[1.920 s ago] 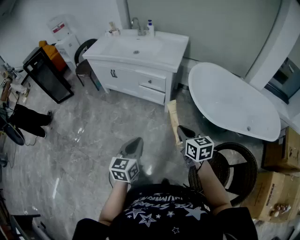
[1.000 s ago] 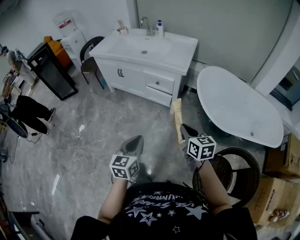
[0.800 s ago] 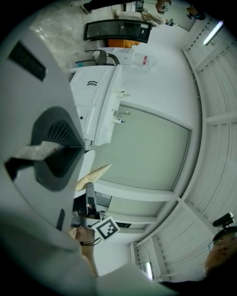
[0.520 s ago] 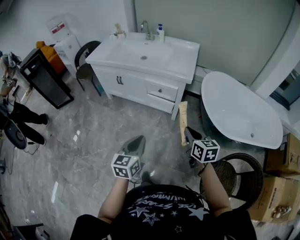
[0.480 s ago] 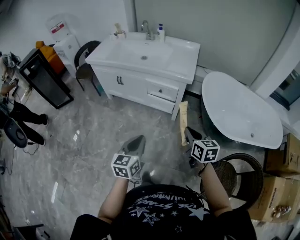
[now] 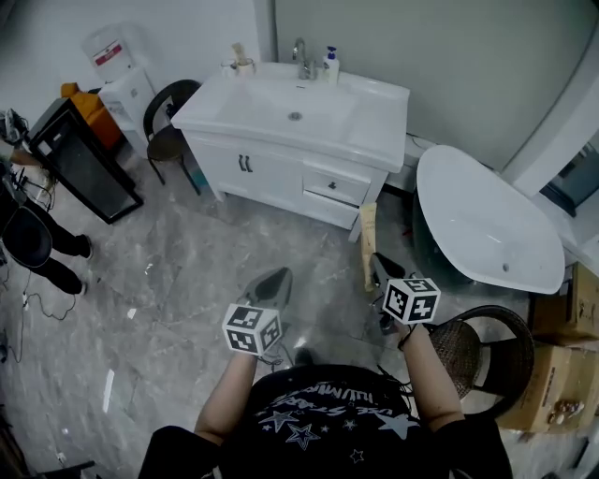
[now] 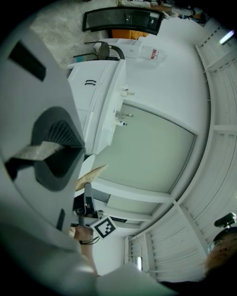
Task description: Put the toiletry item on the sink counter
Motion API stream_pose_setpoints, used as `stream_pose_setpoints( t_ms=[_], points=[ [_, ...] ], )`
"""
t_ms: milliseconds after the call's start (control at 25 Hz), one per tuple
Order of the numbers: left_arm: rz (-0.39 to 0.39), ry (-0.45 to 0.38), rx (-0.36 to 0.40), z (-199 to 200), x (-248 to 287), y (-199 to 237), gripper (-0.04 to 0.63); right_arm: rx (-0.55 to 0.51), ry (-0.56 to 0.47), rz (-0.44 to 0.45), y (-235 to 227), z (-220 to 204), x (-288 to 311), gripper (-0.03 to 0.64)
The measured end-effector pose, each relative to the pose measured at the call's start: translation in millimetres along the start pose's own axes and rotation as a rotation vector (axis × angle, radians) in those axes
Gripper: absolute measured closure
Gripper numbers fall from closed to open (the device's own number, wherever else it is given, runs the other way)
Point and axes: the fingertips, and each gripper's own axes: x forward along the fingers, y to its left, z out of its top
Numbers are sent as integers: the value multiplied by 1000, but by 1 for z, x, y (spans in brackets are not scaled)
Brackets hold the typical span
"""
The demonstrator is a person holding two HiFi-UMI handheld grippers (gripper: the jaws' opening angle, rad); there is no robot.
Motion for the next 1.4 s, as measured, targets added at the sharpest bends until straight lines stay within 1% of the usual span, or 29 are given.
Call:
stream_pose_setpoints(
  t_ms=[120, 320, 520, 760, 1000, 1120, 1240, 1400],
  points=[
    [-8, 4, 8, 1, -3, 17, 575, 1, 8, -19, 9, -3, 8, 598],
    [-5, 6, -36, 0, -2, 41, 575, -5, 16, -36, 17, -3, 14, 598],
    [-28, 19, -35, -3, 5, 45, 575, 4, 15, -61, 9, 4, 22, 598],
    [-27, 8, -53, 3, 11, 51, 575, -19, 12, -43, 6, 22, 45, 598],
    [-1, -8, -46, 17, 28, 64, 575, -18, -2, -25, -8, 43, 74, 598],
    [11, 0, -39, 22, 41, 72, 575, -3, 0, -15, -17, 48, 89, 598],
    [22, 2, -44, 29, 60, 79, 575, 5, 16, -8, -31, 52, 105, 598],
    [30, 7, -34, 42, 94, 85, 575, 10, 16, 8, -54, 71, 130, 598]
  ],
)
